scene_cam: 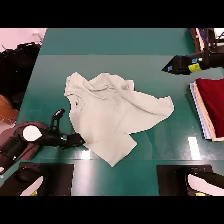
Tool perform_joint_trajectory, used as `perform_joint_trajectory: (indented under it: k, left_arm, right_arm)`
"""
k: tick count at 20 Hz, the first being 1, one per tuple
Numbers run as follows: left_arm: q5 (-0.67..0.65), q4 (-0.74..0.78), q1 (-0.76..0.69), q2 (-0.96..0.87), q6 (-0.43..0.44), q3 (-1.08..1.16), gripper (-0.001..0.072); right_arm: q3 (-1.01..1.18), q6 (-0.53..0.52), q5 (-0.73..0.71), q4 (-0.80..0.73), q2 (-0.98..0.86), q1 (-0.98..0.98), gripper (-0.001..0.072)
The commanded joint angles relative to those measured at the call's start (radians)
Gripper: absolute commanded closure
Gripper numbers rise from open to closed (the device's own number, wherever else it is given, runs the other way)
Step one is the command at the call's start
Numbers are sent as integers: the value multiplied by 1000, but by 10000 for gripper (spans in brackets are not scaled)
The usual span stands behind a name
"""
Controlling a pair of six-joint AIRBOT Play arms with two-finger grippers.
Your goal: Fold the shirts.
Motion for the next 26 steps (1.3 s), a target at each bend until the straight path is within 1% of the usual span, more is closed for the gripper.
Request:
perform_joint_trajectory:
  k: [1, 3, 6, 10, 14, 17, 18, 20, 22, 26]
  left_arm:
    - [145, -34, -111, 7, -86, -31, 251]
    - [194, -34, -155, 7, -130, -45, 251]
    - [192, -32, -179, 7, -155, -66, 251]
    - [114, -31, -179, 7, -153, -32, 251]
    - [14, 84, -179, 7, -151, 31, 251]
    - [-21, 99, -179, 7, -158, 15, 251]
    - [-5, 99, -179, 7, -171, 3, 251]
    - [105, 74, -179, 6, -202, -27, 251]
    - [196, 25, -179, 3, -198, -49, 251]
    - [254, -32, -179, -34, -194, -71, 251]
  right_arm:
    - [-76, 0, -37, -1, 69, -27, 337]
    - [-89, 0, -42, 5, 91, -34, 337]
    - [-89, 0, -53, 5, 116, -34, 337]
    - [-89, 0, -58, 3, 134, -34, 337]
    - [-89, 0, -58, 3, 134, -34, 337]
    - [-89, 0, -59, -2, 134, -34, 337]
    - [-89, 0, -58, -1, 134, -34, 337]
    - [-89, 0, -59, -1, 134, -34, 337]
    - [-89, 0, -59, -1, 134, -34, 337]
    - [-89, 0, -60, -1, 134, -34, 337]
